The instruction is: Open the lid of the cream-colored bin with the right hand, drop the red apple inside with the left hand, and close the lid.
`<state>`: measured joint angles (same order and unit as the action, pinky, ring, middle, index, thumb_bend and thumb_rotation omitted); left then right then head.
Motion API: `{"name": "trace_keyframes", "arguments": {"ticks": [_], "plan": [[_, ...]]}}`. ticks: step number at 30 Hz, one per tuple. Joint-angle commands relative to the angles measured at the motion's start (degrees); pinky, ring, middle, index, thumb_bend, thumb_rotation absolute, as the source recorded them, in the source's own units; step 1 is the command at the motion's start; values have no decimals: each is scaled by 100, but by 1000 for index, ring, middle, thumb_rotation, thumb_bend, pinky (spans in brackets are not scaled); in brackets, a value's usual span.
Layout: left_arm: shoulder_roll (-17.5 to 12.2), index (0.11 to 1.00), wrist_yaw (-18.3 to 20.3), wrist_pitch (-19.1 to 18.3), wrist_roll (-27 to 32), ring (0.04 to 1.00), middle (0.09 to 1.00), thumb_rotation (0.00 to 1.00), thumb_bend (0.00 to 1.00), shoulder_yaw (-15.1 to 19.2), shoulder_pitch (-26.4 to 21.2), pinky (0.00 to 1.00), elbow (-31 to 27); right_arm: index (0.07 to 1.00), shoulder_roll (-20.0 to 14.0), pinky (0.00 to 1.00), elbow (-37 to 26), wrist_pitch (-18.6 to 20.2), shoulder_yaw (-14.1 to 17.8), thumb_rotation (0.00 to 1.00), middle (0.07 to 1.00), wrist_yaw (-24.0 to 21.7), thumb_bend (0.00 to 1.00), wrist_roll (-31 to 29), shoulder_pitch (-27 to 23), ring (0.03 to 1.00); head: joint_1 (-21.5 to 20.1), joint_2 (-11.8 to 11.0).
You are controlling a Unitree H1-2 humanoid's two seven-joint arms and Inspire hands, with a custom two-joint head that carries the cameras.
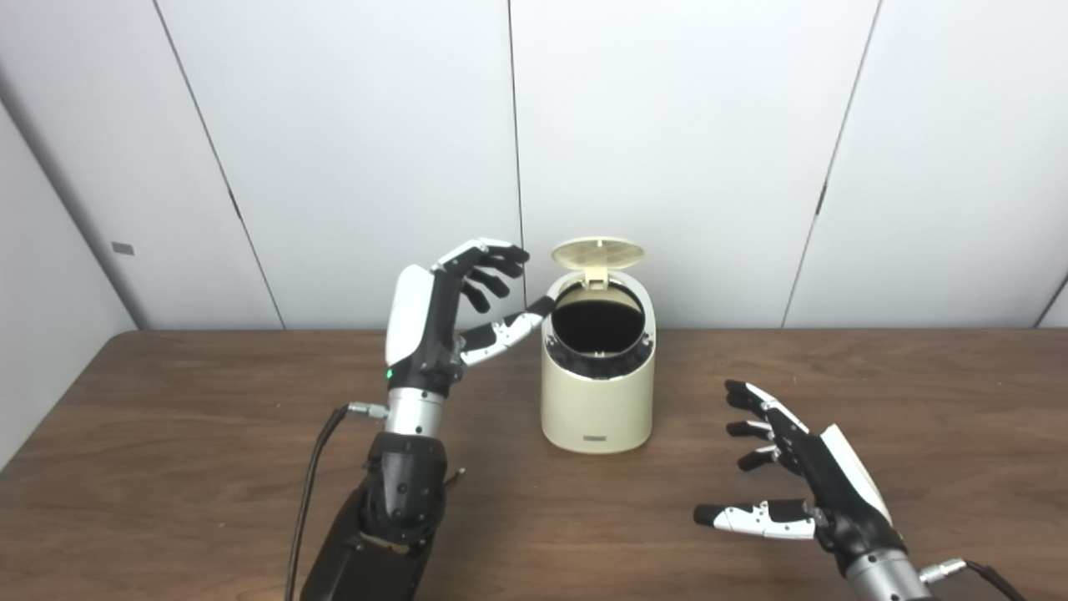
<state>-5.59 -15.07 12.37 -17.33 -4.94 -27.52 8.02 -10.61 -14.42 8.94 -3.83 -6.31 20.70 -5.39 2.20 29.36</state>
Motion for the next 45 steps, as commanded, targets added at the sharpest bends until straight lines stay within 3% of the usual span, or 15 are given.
{"name": "trace_keyframes", "arguments": {"ticks": [1,6,8,12,15,22,29,34,37,41,45], "plan": [[-67,642,315,24,621,548,614,172,573,197,-100,423,-374,883,-16,583,-103,-234,47,159,882,159,659,-23,-141,780,4,2],[-183,679,929,-279,1784,641,677,274,646,676,143,532,-631,881,-10,583,-75,-241,78,164,883,149,659,-85,-152,778,55,15],[-176,691,1066,-350,2109,651,688,222,653,836,228,556,-604,881,-18,581,-64,-273,77,159,884,152,658,-98,-151,777,65,17],[-91,645,896,-747,2047,535,628,111,648,1068,370,403,-618,880,-28,583,-77,-264,72,154,882,133,654,-122,-151,781,81,18],[-35,635,963,-1084,2254,511,615,61,646,1182,491,371,-669,880,-48,598,-86,-244,70,148,880,123,653,-129,-150,785,80,26],[16,663,1296,-1367,2776,598,658,49,662,1314,841,481,-540,881,-63,593,-126,-211,95,138,883,120,648,-145,-168,786,84,25],[75,671,1486,-1189,2841,625,673,13,636,1292,1202,527,-258,885,-116,574,-95,-209,124,104,891,88,636,-190,-299,778,74,0],[79,672,1660,-996,2821,604,665,0,631,1219,1396,516,40,884,-228,598,70,-385,157,158,884,109,637,-202,-623,775,32,-36],[62,677,1779,-776,2695,615,665,0,606,1111,1542,537,256,881,-341,636,134,-362,184,225,877,45,637,-267,-1010,781,-26,-80],[153,674,1796,-680,2685,628,663,0,610,1093,1626,576,402,867,-499,668,309,-316,163,386,859,-23,664,-284,-1527,796,-63,-134],[199,673,1799,-548,2613,633,662,0,600,1065,1660,593,537,850,-674,710,448,-156,50,456,856,-157,693,-118,-2172,817,-92,-188]]}}
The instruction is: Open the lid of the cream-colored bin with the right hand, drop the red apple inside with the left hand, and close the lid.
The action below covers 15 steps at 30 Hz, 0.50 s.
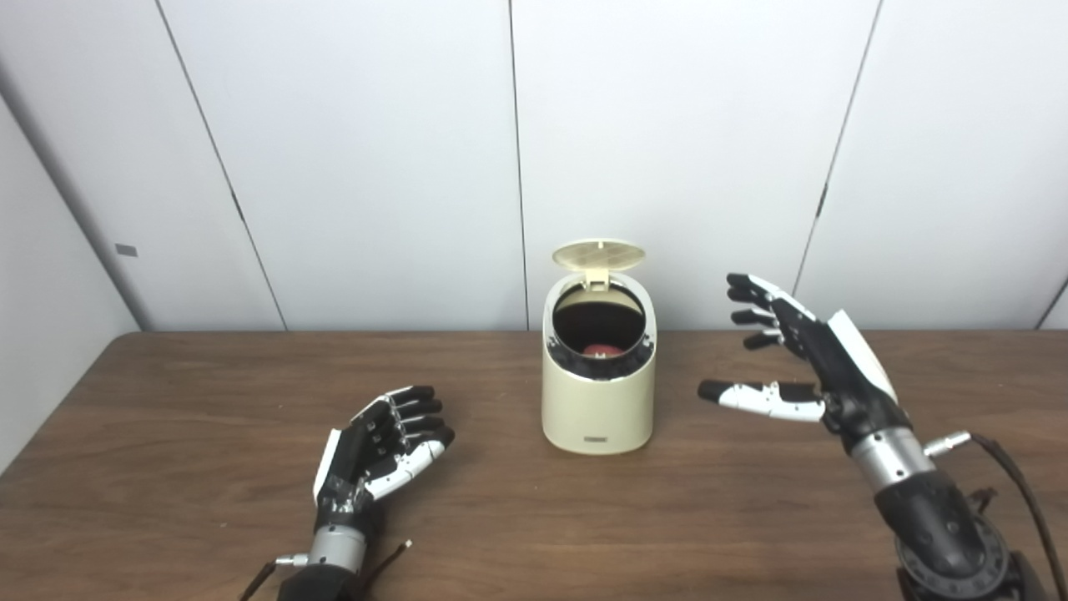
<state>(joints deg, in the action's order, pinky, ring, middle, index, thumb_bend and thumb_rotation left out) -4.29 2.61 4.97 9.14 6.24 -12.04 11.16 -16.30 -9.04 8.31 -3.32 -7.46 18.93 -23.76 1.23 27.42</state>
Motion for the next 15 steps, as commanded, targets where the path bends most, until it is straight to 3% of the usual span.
{"name": "trace_keyframes", "arguments": {"ticks": [1,5,9,11,15], "plan": [[67,673,9,234,-91,630,661,0,601,-66,119,594,258,852,-148,718,-67,-22,-54,474,859,-83,703,147,-486,824,-16,-18],[73,672,-44,265,-212,630,662,0,573,-71,137,608,314,861,-218,725,-31,263,-235,501,864,-302,702,356,-1020,826,-41,-46],[77,675,-84,278,-304,635,663,0,562,-71,120,606,381,855,-245,664,131,494,-539,478,853,-558,671,609,-1587,802,-60,-93],[72,678,-69,302,-322,636,664,0,563,-78,108,602,416,860,-274,664,282,452,-668,511,851,-629,670,694,-1774,797,-54,-104],[76,680,-72,318,-383,633,661,0,560,-88,92,592,423,862,-251,696,348,726,-867,497,873,-893,666,859,-2088,825,-44,-108]]}}
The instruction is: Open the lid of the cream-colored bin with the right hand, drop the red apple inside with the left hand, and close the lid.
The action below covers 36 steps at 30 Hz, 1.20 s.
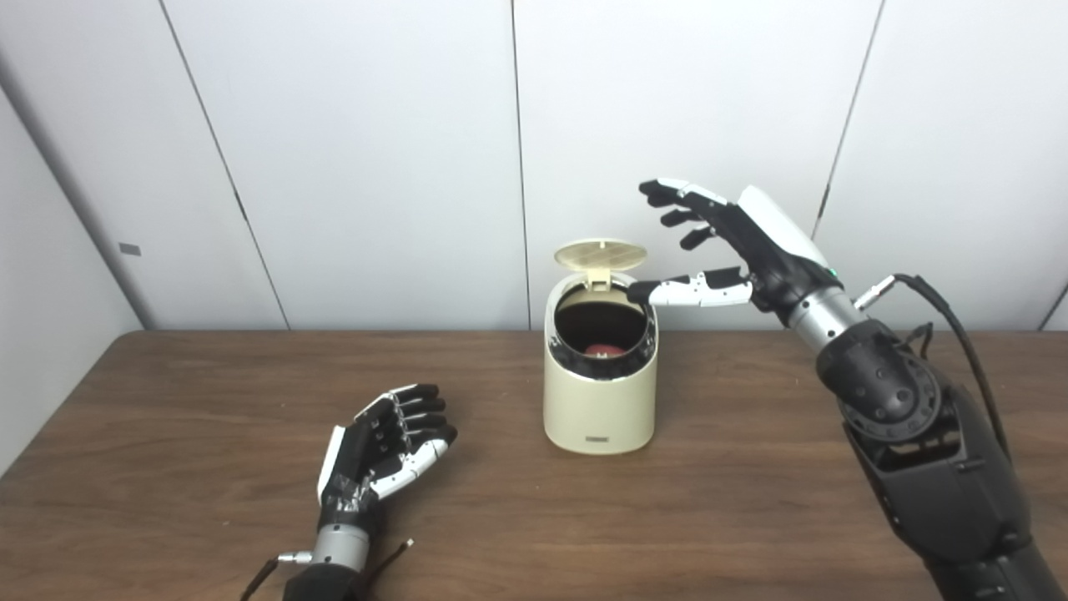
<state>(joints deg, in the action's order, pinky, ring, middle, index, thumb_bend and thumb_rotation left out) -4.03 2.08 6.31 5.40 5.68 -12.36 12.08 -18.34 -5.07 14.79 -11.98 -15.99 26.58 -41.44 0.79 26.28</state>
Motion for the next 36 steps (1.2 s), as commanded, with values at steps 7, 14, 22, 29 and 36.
{"name": "trace_keyframes", "arguments": {"ticks": [7,14,22,29,36], "plan": [[62,677,-25,174,-28,636,661,0,577,-27,100,603,345,857,-94,819,202,60,-328,601,889,-301,653,435,-681,920,19,-13],[96,676,145,127,118,641,664,0,594,-58,131,599,316,797,-218,769,209,17,-647,563,841,-675,678,664,-767,892,47,19],[87,670,121,129,26,635,657,1,585,-82,135,595,272,764,-322,797,-104,-52,-710,545,809,-939,671,777,-630,902,98,70],[90,668,106,112,12,630,652,12,598,-84,140,579,225,723,-404,770,-340,-454,-667,546,760,-855,660,772,-444,890,109,107],[103,667,110,66,45,629,649,0,589,-73,143,584,180,719,-422,766,-556,-634,-609,554,753,-927,668,810,-250,891,138,172]]}}
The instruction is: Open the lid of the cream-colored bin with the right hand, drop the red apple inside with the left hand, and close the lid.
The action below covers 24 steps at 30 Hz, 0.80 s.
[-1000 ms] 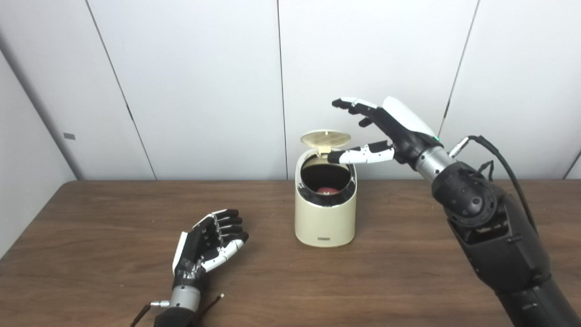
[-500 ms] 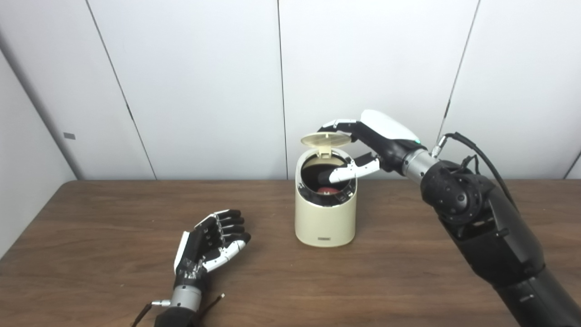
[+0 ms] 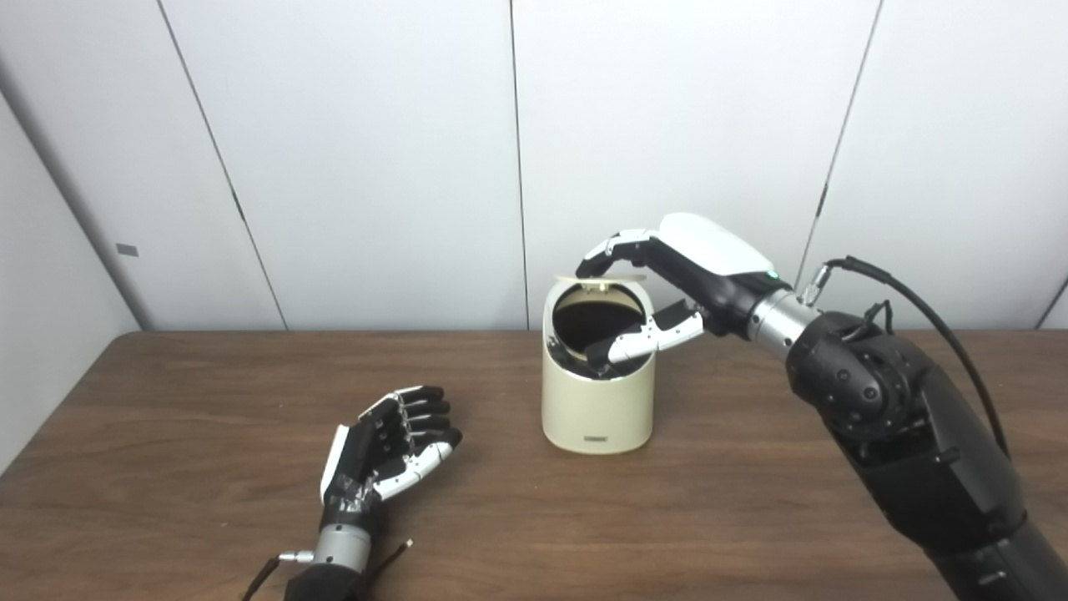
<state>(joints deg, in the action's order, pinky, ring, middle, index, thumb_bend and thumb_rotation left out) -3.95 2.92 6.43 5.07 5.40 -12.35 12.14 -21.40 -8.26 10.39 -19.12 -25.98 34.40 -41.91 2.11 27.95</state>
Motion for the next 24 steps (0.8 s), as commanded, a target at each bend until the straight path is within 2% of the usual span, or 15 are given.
{"name": "trace_keyframes", "arguments": {"ticks": [1,8,14,24], "plan": [[96,668,27,47,83,630,649,0,594,-42,140,585,171,721,-122,768,-259,-215,104,557,754,62,666,30,-186,892,6,5],[77,666,12,86,35,620,643,18,604,-47,128,576,190,726,-141,806,-330,-349,80,549,754,-2,673,14,-89,893,12,41],[85,668,-26,5,38,622,643,16,604,-26,133,578,127,716,-204,788,-285,-690,12,537,734,45,675,200,37,875,16,77],[105,665,-18,-58,108,616,643,23,614,-2,149,561,40,727,-167,825,-344,-644,6,527,740,-247,674,218,249,889,34,186]]}}
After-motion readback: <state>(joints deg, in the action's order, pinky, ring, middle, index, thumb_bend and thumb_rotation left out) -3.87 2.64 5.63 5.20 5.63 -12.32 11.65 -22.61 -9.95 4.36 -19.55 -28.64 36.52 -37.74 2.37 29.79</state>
